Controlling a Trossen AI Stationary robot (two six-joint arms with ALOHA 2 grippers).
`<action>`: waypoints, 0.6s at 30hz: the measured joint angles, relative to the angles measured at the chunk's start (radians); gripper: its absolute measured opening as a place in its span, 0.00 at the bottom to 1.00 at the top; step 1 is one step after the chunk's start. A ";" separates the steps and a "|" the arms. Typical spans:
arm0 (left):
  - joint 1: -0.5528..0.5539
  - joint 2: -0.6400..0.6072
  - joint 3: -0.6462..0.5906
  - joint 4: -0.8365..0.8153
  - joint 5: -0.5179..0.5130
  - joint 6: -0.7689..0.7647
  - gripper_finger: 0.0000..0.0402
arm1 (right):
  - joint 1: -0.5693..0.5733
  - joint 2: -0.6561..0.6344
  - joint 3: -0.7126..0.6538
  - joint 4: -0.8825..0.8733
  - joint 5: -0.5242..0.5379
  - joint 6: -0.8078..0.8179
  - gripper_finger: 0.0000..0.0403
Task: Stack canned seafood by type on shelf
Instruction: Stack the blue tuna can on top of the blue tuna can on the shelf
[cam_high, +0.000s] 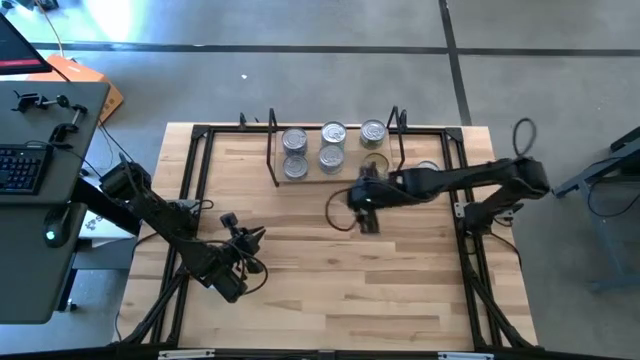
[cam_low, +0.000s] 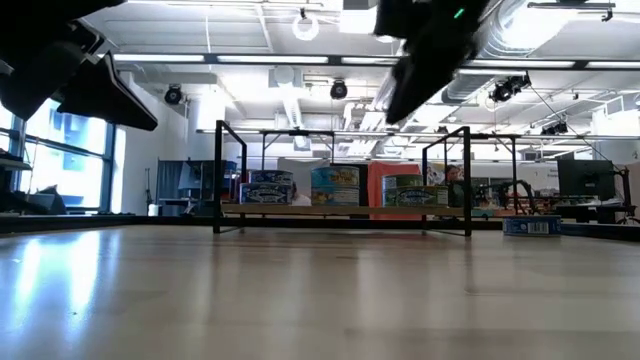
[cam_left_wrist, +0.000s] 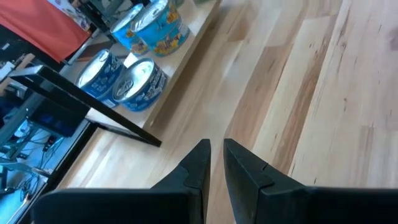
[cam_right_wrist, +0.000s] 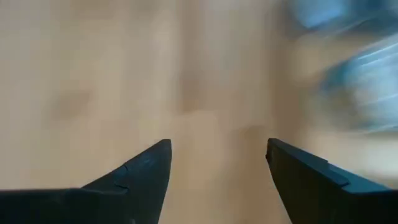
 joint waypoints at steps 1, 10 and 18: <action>0.000 0.000 0.000 0.005 -0.007 0.001 0.09 | 0.007 -0.021 0.000 -0.051 -0.109 0.067 0.64; 0.000 0.000 0.000 0.042 -0.032 0.016 0.09 | 0.048 -0.200 -0.155 -0.490 -0.133 0.477 0.54; 0.000 0.000 0.000 0.106 -0.056 0.113 0.09 | -0.052 -0.310 -0.444 -0.456 0.200 0.791 0.27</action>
